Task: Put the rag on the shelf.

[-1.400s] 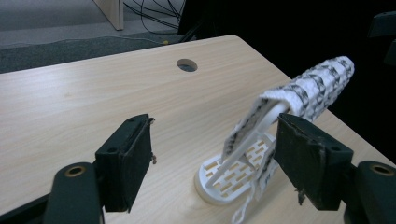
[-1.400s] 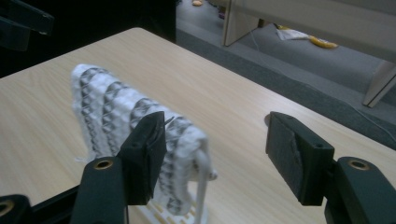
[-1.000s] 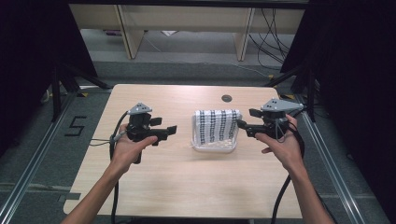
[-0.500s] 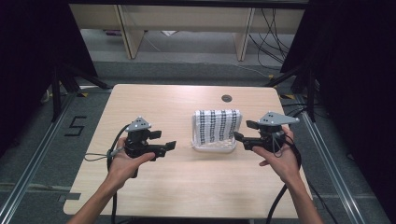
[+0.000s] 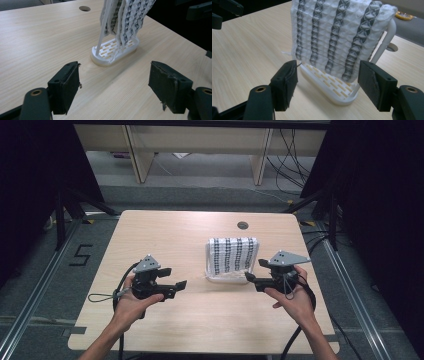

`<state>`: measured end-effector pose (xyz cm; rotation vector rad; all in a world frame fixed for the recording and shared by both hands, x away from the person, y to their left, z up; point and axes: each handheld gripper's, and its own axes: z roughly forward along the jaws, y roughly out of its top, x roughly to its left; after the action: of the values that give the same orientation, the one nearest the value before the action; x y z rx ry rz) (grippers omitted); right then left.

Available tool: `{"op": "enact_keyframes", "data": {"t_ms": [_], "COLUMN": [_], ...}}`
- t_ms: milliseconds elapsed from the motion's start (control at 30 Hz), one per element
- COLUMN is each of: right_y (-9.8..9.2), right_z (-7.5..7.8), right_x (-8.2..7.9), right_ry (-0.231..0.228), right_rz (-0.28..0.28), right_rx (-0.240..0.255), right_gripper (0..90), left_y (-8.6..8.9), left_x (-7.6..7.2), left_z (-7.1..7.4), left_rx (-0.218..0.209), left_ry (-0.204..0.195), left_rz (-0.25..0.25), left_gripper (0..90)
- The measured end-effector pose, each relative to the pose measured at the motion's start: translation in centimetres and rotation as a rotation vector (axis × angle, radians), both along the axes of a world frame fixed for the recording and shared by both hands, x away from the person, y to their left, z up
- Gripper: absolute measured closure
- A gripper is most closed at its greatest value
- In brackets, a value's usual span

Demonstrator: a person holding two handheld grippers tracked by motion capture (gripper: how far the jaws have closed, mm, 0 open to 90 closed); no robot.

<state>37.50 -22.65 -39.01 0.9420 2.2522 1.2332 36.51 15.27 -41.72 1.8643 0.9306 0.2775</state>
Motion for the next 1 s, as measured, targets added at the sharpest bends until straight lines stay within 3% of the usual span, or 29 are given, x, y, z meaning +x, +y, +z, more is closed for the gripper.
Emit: {"op": "enact_keyframes", "data": {"t_ms": [67, 100, 167, 233, 467, 500, 567, 700, 800, 833, 1000], "right_y": [0.1, 0.0, 0.1, 0.1, 0.2, 0.2, 0.2, 0.3, 0.3, 0.4, 0.4], "right_z": [-0.2, -0.3, -0.6, -0.8, -1.4, -1.5, -1.6, -1.9, -2.0, -2.1, -2.4], "right_x": [-0.4, -0.2, -0.6, -0.5, -1.0, -1.3, -1.4, -1.9, -2.2, -2.3, -2.8], "right_ry": [0.034, 0.002, 0.032, 0.012, 0.013, 0.035, 0.018, 0.043, 0.028, 0.045, 0.043], "right_rz": [-0.005, 0.007, -0.003, 0.019, 0.024, 0.013, 0.019, 0.020, 0.037, 0.038, 0.043], "right_rx": [0.005, -0.005, 0.000, -0.013, -0.016, -0.006, -0.014, 0.001, -0.009, 0.002, -0.001], "right_gripper": [32.7, 32.5, 32.5, 32.4, 32.0, 31.7, 31.5, 30.6, 29.7, 29.3, 27.1], "left_y": [0.2, 0.2, 0.3, 0.4, 0.4, 0.4, 0.3, 0.4, 0.6, 0.7, 0.8], "left_x": [-0.2, -0.1, -0.3, -0.5, -1.2, -1.3, -1.6, -2.0, -2.3, -2.4, -2.8], "left_z": [-0.2, -0.4, -0.6, -0.7, -1.1, -1.2, -1.3, -1.5, -1.8, -1.9, -2.5], "left_rx": [0.011, 0.001, 0.004, 0.008, 0.030, 0.027, 0.025, 0.037, 0.046, 0.046, 0.043], "left_ry": [0.011, 0.007, 0.010, 0.012, -0.001, -0.007, -0.010, -0.018, -0.017, -0.019, -0.016], "left_rz": [0.008, 0.000, 0.000, -0.001, 0.003, 0.003, 0.007, -0.001, 0.005, 0.003, 0.003], "left_gripper": [24.1, 24.1, 24.1, 24.1, 23.9, 23.9, 23.9, 23.9, 23.9, 23.9, 23.7]}}
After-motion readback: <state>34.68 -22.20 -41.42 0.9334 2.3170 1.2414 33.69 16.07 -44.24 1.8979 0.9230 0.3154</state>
